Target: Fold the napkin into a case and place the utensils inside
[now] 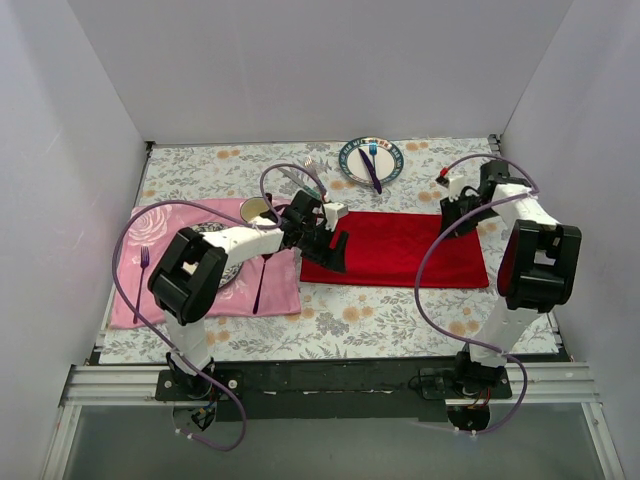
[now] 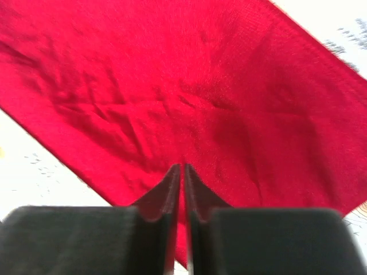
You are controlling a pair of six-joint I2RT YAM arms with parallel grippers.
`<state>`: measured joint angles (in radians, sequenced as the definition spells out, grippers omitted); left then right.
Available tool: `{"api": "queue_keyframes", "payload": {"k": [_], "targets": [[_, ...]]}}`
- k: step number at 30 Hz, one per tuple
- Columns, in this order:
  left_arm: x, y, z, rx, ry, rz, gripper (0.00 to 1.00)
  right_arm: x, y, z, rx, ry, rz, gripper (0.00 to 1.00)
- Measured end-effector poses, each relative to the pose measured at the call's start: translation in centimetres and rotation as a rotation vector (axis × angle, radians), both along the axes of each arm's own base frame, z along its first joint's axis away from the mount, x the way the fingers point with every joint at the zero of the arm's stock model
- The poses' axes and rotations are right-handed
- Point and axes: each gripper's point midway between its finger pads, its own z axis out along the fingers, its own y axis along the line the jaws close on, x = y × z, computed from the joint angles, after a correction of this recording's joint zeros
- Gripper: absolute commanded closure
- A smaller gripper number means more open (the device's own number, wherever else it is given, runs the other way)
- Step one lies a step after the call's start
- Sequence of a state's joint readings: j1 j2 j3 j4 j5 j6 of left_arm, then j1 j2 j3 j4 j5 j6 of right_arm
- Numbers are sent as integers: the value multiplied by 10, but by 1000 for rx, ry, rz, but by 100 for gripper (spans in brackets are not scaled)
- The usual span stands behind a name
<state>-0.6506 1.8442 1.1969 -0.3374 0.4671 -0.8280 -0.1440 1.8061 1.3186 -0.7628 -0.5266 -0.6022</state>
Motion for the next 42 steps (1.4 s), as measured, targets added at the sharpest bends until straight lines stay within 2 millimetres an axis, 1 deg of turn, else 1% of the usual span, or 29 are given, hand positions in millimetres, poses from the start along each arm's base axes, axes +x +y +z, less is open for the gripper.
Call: {"api": "queue_keyframes", "payload": {"k": [1, 2, 4, 5, 9, 11, 13, 18, 21, 25, 31, 35, 37, 40, 42], "targets": [[2, 2, -2, 14, -6, 0, 42, -1, 2, -5, -23, -2, 13, 91], [3, 3, -3, 26, -9, -1, 44, -3, 3, -10, -40, 3, 21, 96], [8, 5, -5, 47, -21, 3, 48, -10, 2, -22, -73, 19, 33, 97], [10, 6, -7, 57, -26, 3, 52, -14, 0, -28, -90, 28, 40, 97], [15, 12, -16, 102, -35, 14, 56, -32, -6, -50, -150, 67, 65, 98], [17, 16, -18, 116, -35, 26, 57, -39, -7, -56, -163, 80, 78, 98], [23, 19, -16, 116, -38, 45, 58, -41, -8, -56, -175, 67, 92, 98], [52, 35, -8, 116, -79, 122, 57, -53, -3, -56, -199, 55, 132, 99], [64, 44, -6, 135, -101, 158, 58, -59, -1, -56, -199, 59, 137, 99], [77, 50, 0, 162, -134, 209, 51, -70, -1, -56, -202, 76, 134, 99], [87, 60, 0, 210, -144, 308, 50, -76, -9, -57, -225, 107, 89, 99], [97, 64, 3, 229, -160, 371, 52, -77, -18, -57, -226, 121, 47, 99], [100, 65, 2, 238, -166, 389, 55, -78, -21, -57, -224, 127, 33, 99], [102, 64, -5, 265, -171, 409, 60, -79, -22, -57, -221, 135, 24, 99], [100, 63, -14, 289, -163, 414, 62, -81, -21, -56, -217, 147, 24, 99]]}}
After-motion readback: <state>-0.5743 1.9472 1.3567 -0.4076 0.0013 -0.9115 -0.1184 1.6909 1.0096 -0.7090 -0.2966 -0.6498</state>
